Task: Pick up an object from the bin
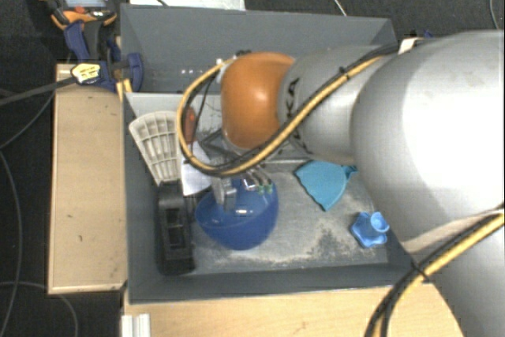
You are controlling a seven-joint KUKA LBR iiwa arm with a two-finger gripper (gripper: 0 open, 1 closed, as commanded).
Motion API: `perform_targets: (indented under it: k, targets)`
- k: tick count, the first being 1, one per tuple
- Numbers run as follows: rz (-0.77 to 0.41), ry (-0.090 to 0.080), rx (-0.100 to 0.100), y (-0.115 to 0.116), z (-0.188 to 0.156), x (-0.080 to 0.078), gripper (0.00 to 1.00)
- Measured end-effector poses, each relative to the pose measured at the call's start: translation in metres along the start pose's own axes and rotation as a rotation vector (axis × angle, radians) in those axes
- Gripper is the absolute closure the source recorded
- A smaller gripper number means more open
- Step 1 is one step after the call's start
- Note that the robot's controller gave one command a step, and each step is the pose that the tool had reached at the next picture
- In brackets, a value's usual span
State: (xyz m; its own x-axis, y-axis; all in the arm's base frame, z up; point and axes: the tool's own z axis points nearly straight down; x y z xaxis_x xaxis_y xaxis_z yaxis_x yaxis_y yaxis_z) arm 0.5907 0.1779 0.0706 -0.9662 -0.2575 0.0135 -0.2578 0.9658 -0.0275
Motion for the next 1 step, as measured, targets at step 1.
perform_targets:
  k: [1]
  targets:
    - [0.002, -0.017, -0.003, -0.0054, -0.0474, 0.0098, 1.00]
